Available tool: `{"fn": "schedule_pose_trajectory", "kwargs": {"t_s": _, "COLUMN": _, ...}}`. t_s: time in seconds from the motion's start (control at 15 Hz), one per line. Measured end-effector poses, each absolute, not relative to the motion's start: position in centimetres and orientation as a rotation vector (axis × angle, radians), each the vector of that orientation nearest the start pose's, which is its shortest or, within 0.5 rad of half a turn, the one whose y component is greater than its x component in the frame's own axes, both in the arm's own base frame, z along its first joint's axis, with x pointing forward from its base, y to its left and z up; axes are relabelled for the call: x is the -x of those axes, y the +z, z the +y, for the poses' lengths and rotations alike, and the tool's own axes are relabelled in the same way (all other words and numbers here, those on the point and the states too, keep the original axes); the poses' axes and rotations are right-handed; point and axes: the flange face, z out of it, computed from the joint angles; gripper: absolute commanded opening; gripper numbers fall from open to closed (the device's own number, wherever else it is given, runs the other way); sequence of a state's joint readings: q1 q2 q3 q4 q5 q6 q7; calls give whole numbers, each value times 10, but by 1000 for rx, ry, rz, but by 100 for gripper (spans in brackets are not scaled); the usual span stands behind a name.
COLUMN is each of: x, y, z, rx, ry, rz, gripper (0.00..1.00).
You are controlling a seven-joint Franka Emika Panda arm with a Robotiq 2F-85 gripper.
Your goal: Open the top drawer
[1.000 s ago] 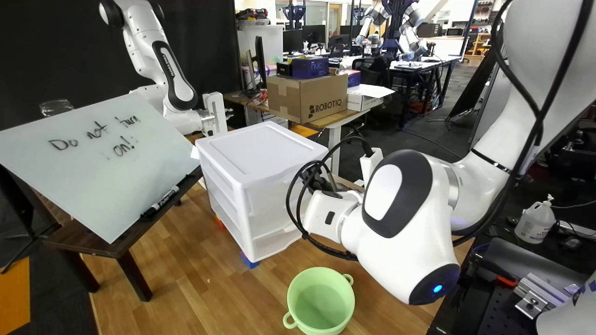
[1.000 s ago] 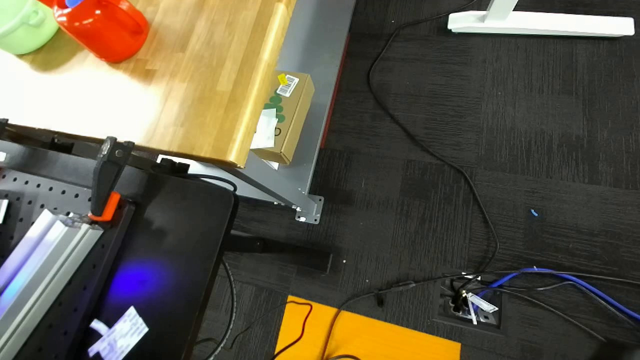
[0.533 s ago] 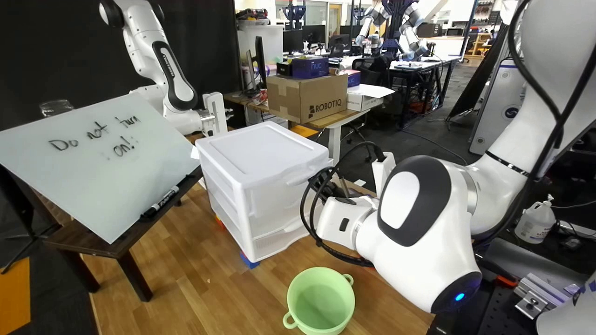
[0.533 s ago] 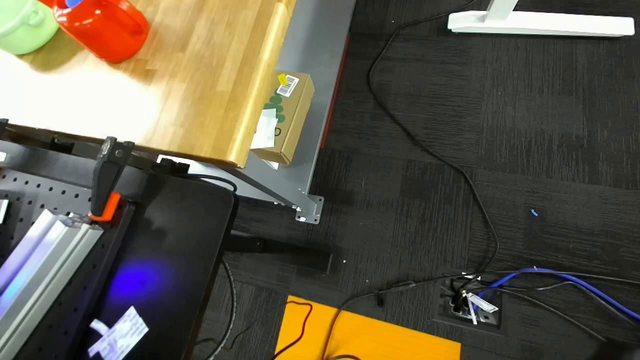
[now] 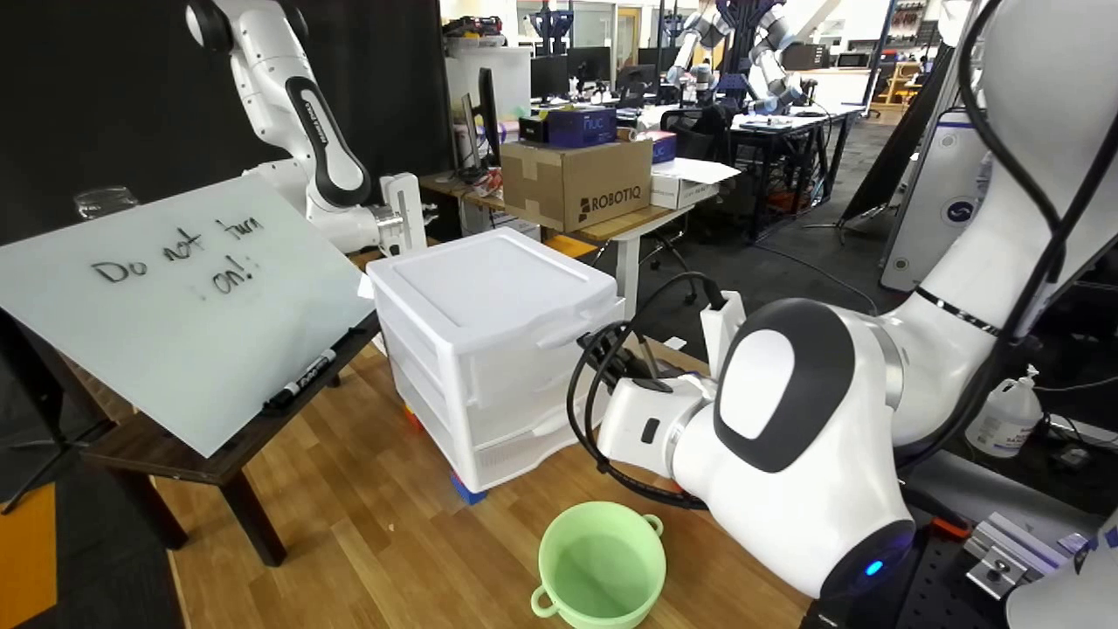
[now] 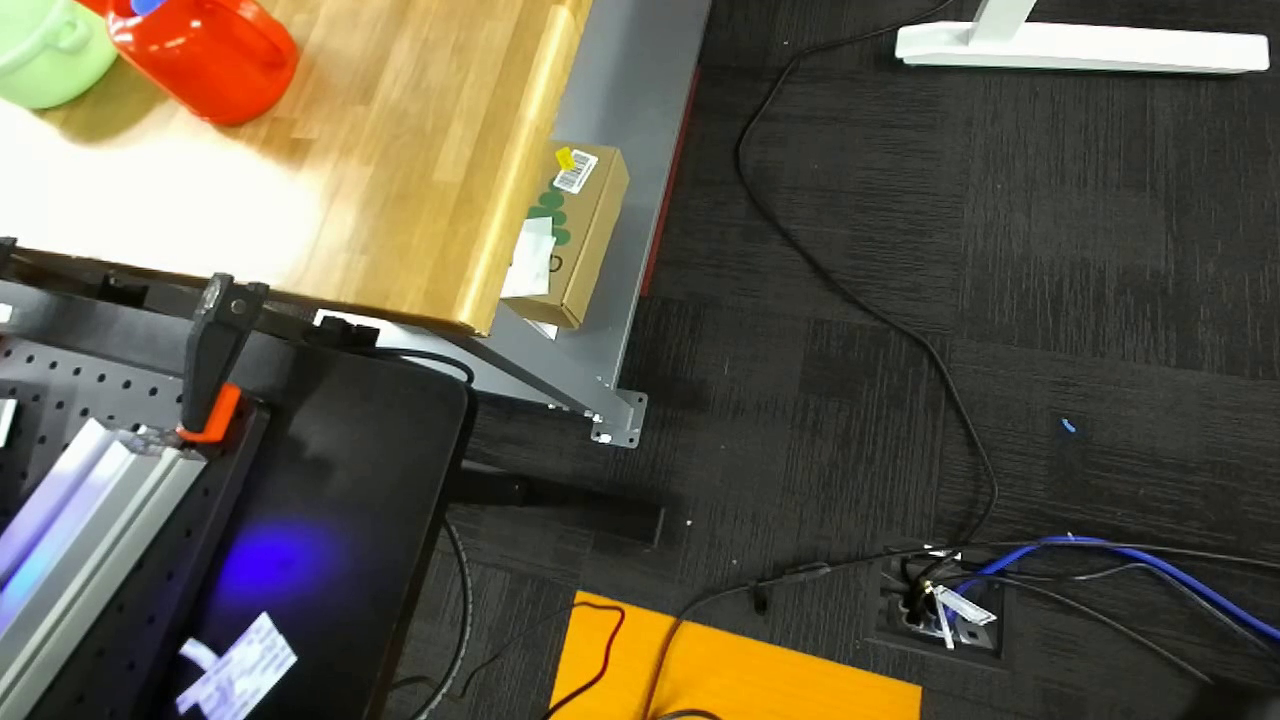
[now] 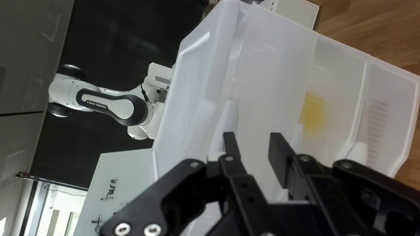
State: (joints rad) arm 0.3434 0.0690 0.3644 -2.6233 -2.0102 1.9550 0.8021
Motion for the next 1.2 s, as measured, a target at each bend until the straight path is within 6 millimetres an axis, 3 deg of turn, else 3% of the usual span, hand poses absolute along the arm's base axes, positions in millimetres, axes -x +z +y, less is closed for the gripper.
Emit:
{"fn": "schedule_pose_trajectory", "kwargs": {"t_s": 0.27, "x": -356, "y": 237, "z": 237, "rx": -1245, "ry": 679, "rz": 1306, "gripper": 92}}
{"fn": "schedule_pose_trajectory", "kwargs": {"t_s": 0.4, "x": -354, "y": 240, "z": 242, "rx": -1237, "ry": 693, "rz": 1308, "gripper": 100}}
{"fn": "schedule_pose_trajectory", "kwargs": {"t_s": 1.2, "x": -352, "y": 243, "z": 246, "rx": -1230, "ry": 707, "rz": 1308, "gripper": 100}}
